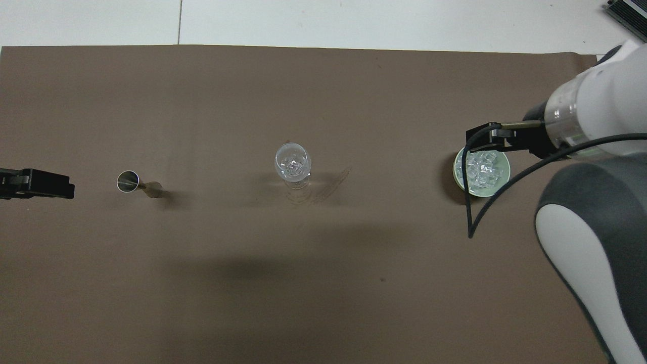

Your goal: Pour wine and add ice with both arms

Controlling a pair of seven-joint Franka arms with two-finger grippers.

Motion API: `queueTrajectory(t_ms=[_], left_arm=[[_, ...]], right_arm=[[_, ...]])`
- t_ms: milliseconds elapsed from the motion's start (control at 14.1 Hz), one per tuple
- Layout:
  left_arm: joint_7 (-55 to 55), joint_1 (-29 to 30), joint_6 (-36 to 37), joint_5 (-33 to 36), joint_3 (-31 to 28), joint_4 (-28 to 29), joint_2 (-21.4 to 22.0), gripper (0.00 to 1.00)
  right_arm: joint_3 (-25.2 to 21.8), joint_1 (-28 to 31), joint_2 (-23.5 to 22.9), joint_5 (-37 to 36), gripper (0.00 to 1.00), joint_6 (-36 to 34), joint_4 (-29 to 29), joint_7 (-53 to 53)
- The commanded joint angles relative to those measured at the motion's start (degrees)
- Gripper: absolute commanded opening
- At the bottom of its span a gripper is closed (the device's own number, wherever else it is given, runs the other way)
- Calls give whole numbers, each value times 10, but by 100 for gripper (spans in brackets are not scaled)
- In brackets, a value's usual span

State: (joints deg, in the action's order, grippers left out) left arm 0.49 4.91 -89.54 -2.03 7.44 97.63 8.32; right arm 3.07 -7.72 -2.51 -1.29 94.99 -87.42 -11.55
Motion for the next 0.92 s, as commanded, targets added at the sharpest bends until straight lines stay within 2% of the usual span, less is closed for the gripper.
queueTrajectory(t_ms=[0, 355, 852], left_arm=[[4, 2, 12, 7, -1, -6, 4, 100], [4, 1, 12, 7, -1, -6, 4, 100], [4, 1, 12, 7, -1, -6, 4, 100]], right_arm=[[8, 36, 40, -7, 100, 0, -49, 50], [9, 79, 75, -6, 100, 19, -114, 85], [6, 100, 73, 3, 100, 0, -108, 88]])
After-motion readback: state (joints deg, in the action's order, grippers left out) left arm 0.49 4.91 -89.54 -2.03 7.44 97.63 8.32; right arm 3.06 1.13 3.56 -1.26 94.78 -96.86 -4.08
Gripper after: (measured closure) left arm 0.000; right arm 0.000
